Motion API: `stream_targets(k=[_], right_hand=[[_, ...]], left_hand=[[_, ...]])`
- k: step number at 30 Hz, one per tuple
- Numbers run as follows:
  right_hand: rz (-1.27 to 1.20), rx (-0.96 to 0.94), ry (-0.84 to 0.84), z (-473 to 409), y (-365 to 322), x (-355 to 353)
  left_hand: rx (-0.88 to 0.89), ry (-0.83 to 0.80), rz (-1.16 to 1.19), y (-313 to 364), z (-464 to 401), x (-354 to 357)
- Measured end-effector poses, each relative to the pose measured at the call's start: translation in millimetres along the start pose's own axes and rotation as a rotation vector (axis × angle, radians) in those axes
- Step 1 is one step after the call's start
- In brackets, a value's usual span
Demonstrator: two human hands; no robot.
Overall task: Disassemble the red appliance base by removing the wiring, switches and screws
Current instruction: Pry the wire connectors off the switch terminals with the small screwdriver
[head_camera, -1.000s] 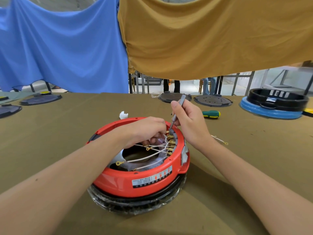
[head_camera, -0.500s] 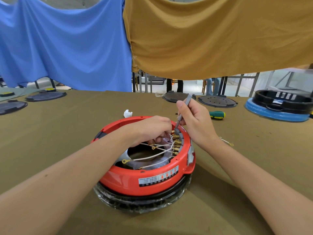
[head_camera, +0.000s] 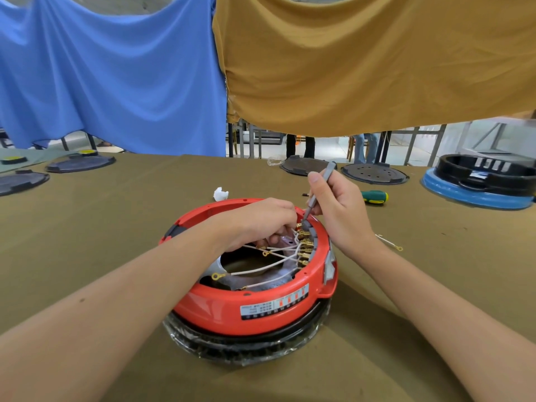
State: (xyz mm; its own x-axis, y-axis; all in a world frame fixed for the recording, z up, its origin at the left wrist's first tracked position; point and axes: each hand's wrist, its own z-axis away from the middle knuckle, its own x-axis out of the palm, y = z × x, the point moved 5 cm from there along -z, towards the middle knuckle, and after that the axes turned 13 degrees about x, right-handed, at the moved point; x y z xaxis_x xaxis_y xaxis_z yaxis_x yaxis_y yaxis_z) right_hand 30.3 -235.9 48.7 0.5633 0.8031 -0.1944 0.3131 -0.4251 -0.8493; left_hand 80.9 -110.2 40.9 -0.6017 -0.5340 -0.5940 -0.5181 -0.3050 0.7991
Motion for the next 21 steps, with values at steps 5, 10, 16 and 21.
stream_targets(k=[5, 10, 16, 21], right_hand=[[-0.046, 0.057, -0.033, -2.7, 2.1, 0.5], [-0.186, 0.255, -0.094, -5.4, 17.8, 1.9], [-0.21, 0.33, -0.147, -5.7, 21.5, 2.9], [-0.104, 0.14, -0.066, -3.6, 8.1, 1.5]], left_hand=[[-0.001, -0.005, -0.006, 0.0, 0.1, -0.1], [0.004, -0.01, 0.01, -0.6, -0.4, 0.3], [0.003, -0.016, 0.0, -2.5, -1.2, -0.7], [-0.001, -0.009, 0.004, -3.4, -0.6, -1.8]])
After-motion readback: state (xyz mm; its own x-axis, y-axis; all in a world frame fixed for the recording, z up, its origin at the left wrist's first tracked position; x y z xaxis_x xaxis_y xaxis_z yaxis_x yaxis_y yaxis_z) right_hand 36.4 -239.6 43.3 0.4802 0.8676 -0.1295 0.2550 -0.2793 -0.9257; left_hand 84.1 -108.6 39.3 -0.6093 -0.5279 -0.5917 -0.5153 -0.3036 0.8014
